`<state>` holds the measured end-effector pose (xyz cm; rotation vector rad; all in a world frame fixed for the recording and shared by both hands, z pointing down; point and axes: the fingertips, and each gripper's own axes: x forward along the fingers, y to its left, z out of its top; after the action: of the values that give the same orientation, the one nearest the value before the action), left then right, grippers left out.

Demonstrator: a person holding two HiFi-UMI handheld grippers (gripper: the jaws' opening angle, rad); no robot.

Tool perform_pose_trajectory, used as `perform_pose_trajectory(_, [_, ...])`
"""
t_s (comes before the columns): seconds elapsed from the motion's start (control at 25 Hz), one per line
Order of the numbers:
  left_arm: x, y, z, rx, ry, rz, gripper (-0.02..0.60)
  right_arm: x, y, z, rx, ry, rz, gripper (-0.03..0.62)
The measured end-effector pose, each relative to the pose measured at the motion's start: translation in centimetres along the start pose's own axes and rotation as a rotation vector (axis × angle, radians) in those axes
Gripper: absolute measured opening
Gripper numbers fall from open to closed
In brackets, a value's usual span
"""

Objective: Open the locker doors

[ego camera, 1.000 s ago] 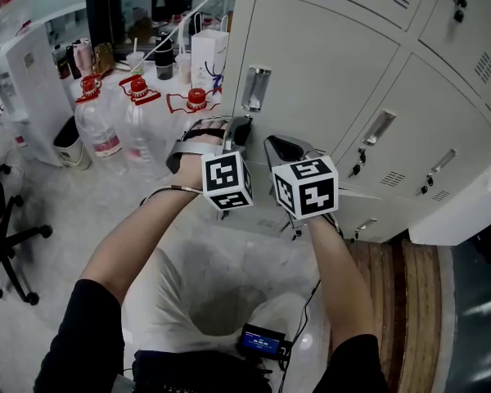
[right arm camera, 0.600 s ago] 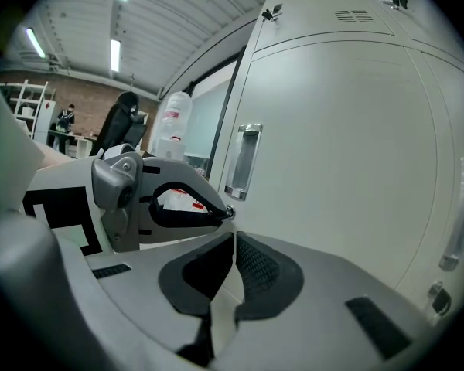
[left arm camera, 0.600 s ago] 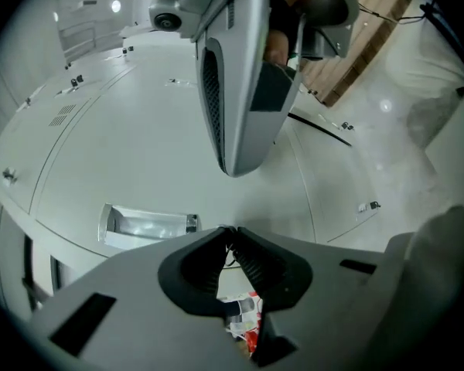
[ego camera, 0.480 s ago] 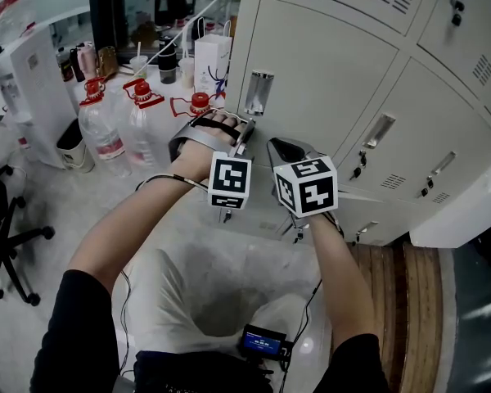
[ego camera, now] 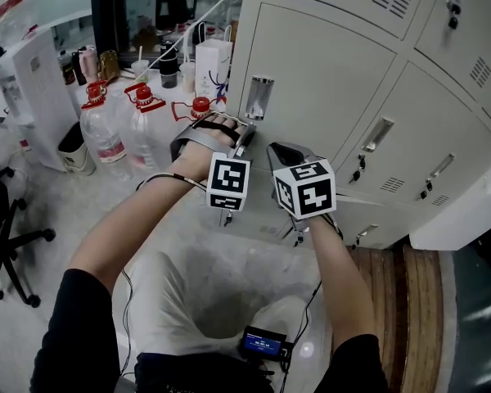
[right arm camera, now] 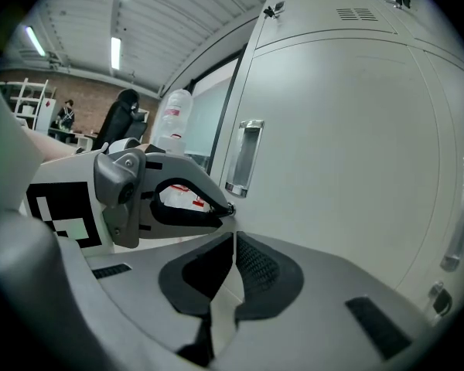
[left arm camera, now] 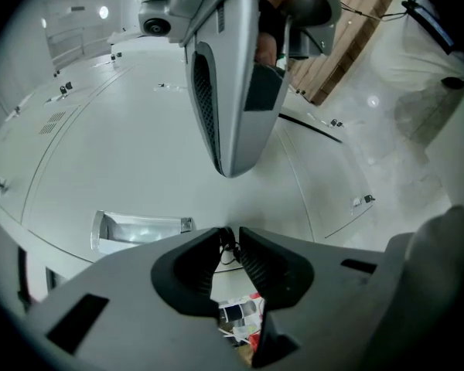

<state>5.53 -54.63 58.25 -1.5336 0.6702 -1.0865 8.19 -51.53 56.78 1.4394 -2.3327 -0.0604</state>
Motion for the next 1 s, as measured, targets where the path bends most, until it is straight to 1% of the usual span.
perform_pose_trajectory(0.04, [0.0, -0.2, 0.0, -0.018, -0.006, -0.009, 0.081, 0.1, 0.0, 0.0, -0.001, 0.000, 0.001, 0.037])
perform_pose_trajectory(0.16, [-0.1, -0.6, 0.0, -0.077, -0.022, -0.021, 0.155, 0.2, 0.1, -0.1, -0.001, 0.001, 0.004, 0.037])
perform_pose_trajectory(0.28, [-0.8, -0.3, 0.1, -0.156, -0.062, 0.000, 0.172, 0.4, 0.0, -0.2, 0.001, 0.004, 0.003, 0.036])
perform_pose_trajectory(0.36, [-1.5, 0.1, 0.2, -0.238, -0.107, 0.013, 0.172, 0.5, -0.2, -0.3, 0.005, 0.005, -0.001, 0.037])
perform_pose_trajectory(0.44, [-2.3, 0.5, 0.1, -0.367, -0.162, 0.011, 0.172, 0.6, -0.2, -0.4, 0.009, 0.005, -0.001, 0.037])
perform_pose_trajectory(0.52, [-3.2, 1.2, 0.0, -0.553, -0.234, -0.001, 0.172, 0.7, -0.3, -0.3, 0.012, 0.000, 0.000, 0.036])
perform_pose_trajectory(0.68, [-4.2, 3.2, -1.6, -1.040, -0.389, -0.074, 0.168, 0.9, 0.0, 0.6, 0.027, -0.027, 0.009, 0.037])
perform_pose_trajectory(0.72, [-4.2, 3.6, -2.3, -1.144, -0.410, -0.083, 0.140, 1.0, 0.2, 0.9, 0.029, -0.035, 0.014, 0.037])
perform_pose_trajectory(0.76, [-4.2, 4.0, -3.0, -1.229, -0.422, -0.083, 0.070, 1.0, 0.4, 1.2, 0.029, -0.043, 0.018, 0.036])
perform_pose_trajectory(0.8, [-4.0, 4.2, -3.6, -1.295, -0.426, -0.081, 0.048, 1.1, 0.5, 1.5, 0.028, -0.050, 0.023, 0.037])
perform_pose_trajectory(0.84, [-3.8, 4.2, -4.0, -1.339, -0.426, -0.082, 0.033, 1.2, 0.7, 1.9, 0.027, -0.059, 0.026, 0.037])
perform_pose_trajectory(0.88, [-3.7, 4.1, -4.2, -1.366, -0.423, -0.089, 0.027, 1.2, 0.8, 2.2, 0.028, -0.068, 0.028, 0.037])
perform_pose_trajectory(1.0, [-3.5, 3.7, -4.3, -1.415, -0.421, -0.124, 0.020, 1.4, 1.2, 3.7, 0.040, -0.108, 0.033, 0.037])
